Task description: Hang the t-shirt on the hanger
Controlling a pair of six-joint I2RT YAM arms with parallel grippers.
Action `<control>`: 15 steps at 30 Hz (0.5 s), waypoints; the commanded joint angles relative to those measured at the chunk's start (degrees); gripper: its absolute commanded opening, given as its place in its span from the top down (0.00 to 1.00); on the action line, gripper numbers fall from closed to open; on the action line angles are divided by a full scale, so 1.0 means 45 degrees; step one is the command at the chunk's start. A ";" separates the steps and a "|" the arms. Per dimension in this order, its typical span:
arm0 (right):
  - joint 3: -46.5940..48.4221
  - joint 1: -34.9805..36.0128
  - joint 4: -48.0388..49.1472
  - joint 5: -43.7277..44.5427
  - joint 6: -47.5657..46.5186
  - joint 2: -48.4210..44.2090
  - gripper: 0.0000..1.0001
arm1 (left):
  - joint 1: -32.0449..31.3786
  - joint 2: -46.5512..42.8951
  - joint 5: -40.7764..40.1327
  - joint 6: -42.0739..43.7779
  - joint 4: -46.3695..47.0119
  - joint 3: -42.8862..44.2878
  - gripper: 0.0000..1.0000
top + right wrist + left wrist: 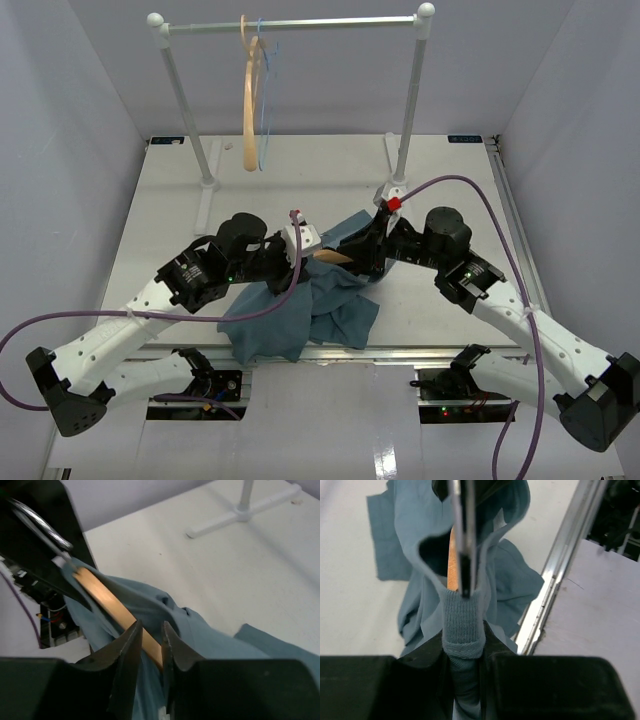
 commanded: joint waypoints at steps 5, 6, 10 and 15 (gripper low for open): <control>0.0374 -0.0001 -0.0971 -0.1621 -0.1278 -0.1192 0.51 | 0.0030 -0.1114 0.2579 -0.0779 0.1290 -0.1243 1.00; 0.0481 -0.0011 -0.1103 -0.2020 -0.1655 -0.1065 0.49 | 0.0032 -0.1200 0.2814 -0.0821 0.1303 -0.1212 1.00; 0.0466 0.0022 -0.1101 -0.3722 -0.2268 -0.0609 0.44 | 0.0025 -0.1389 0.3204 -0.0909 0.1462 -0.1249 1.00; 0.0051 0.0096 -0.0602 -0.3363 -0.2269 -0.0580 0.43 | 0.0015 -0.1432 0.3117 -0.0850 0.1573 -0.1376 1.00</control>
